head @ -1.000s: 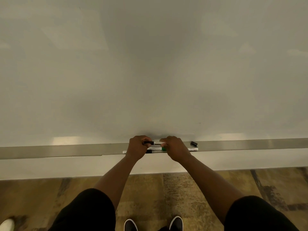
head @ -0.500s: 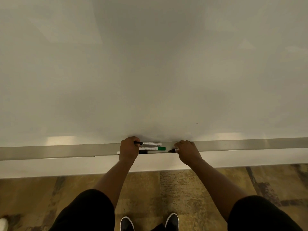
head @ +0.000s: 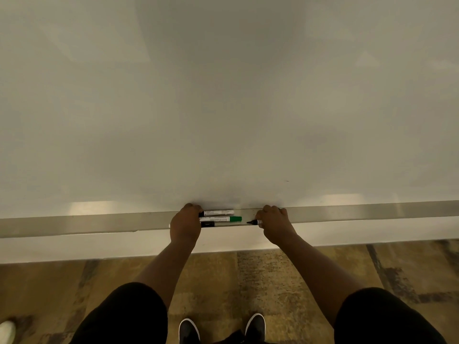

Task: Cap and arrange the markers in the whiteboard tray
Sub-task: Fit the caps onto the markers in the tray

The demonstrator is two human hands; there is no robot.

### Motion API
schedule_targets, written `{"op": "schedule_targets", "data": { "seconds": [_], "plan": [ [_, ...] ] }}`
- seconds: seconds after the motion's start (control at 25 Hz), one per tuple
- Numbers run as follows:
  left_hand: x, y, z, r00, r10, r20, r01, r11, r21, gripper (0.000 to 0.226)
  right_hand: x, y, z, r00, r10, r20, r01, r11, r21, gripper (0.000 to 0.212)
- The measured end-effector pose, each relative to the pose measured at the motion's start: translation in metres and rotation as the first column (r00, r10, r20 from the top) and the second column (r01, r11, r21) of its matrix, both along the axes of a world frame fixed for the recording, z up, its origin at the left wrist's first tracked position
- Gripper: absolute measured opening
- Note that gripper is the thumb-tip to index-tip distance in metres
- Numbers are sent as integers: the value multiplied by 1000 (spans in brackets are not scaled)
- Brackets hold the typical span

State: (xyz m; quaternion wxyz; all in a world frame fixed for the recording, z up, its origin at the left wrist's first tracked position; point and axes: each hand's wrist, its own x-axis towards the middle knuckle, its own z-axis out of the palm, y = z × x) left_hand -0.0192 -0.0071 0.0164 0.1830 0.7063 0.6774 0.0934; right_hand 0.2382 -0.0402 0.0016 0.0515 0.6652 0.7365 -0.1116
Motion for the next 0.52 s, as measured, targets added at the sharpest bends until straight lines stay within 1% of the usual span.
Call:
{"op": "schedule_targets", "data": {
  "seconds": [0.08,0.16,0.24,0.32,0.36,0.4,0.44,0.48,0.52],
  "plan": [
    [5,-4,0,999,-24,-33,25,999,32,18,-1,0,3,1000,16,-23,-15,1000,18,28],
    [17,-8,2,994,-88,-67,92,994,53,15,-4,2,8,998,44,-35,-43,998,35,29],
    [35,-11,5,985,-172,-15,173,984,46,18,-10,5,15,996,81,-45,-78,995,62,31],
    [57,-13,7,963,-261,71,261,965,21,19,-17,7,22,990,132,-56,-125,985,118,31],
    [67,-15,8,952,-276,133,277,961,14,19,-20,7,26,986,147,-85,-133,979,152,29],
    [76,-16,9,943,-259,209,264,964,3,20,-24,8,30,978,134,-159,-104,978,180,26],
    [83,-17,10,934,-225,278,237,972,-8,23,-26,8,34,955,89,-282,-36,981,189,22],
    [89,-18,11,926,-192,326,208,978,-16,24,-27,8,38,905,26,-424,54,983,176,18],
    [93,-19,11,920,-170,353,188,982,-17,23,-28,6,41,832,-43,-554,147,979,144,16]
  ]
}}
